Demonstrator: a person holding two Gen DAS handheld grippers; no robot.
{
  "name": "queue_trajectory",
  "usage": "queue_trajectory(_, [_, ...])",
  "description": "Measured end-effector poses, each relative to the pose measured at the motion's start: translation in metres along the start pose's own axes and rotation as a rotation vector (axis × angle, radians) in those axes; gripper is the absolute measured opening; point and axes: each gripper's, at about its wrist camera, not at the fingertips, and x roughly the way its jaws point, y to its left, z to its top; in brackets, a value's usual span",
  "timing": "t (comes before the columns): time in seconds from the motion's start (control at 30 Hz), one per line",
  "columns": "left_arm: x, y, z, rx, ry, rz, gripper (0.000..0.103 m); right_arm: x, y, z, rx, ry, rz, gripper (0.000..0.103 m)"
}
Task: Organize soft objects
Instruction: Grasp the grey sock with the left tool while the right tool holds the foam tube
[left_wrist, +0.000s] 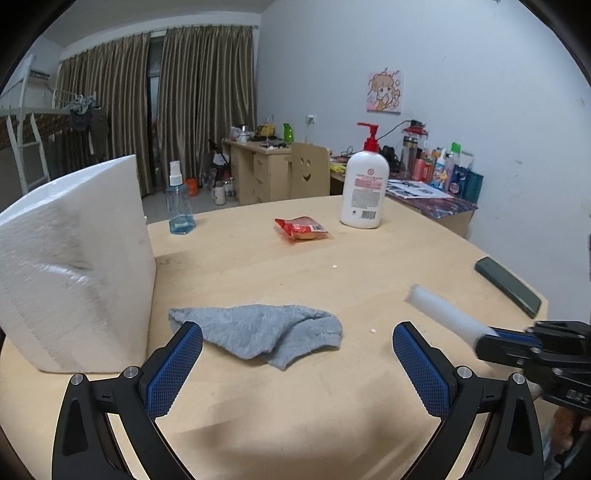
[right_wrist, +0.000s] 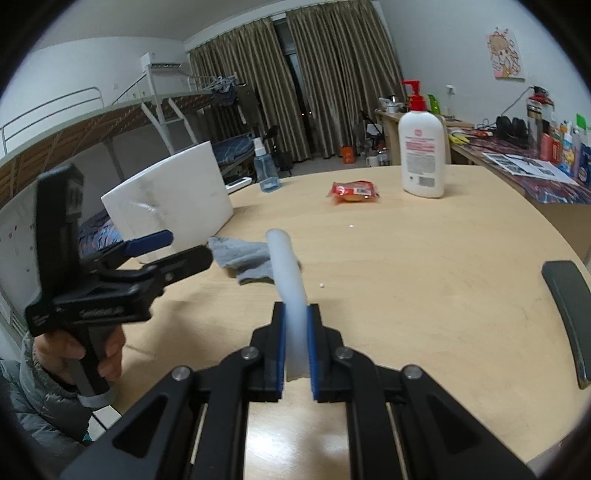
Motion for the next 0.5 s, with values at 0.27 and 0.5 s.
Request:
queue_trajectory(0.27, [0.04,-0.003,0.005,0.003,0.062,0.044,0.103,-0.004,-0.016,-0.004,0.032,-0.011,0.019,0.013])
queue_trajectory(0.5, [0.075,0.003,0.007,-0.033,0.186,0.053,0.1,-0.002,-0.025,-0.008,0.052,-0.012,0.047,0.013])
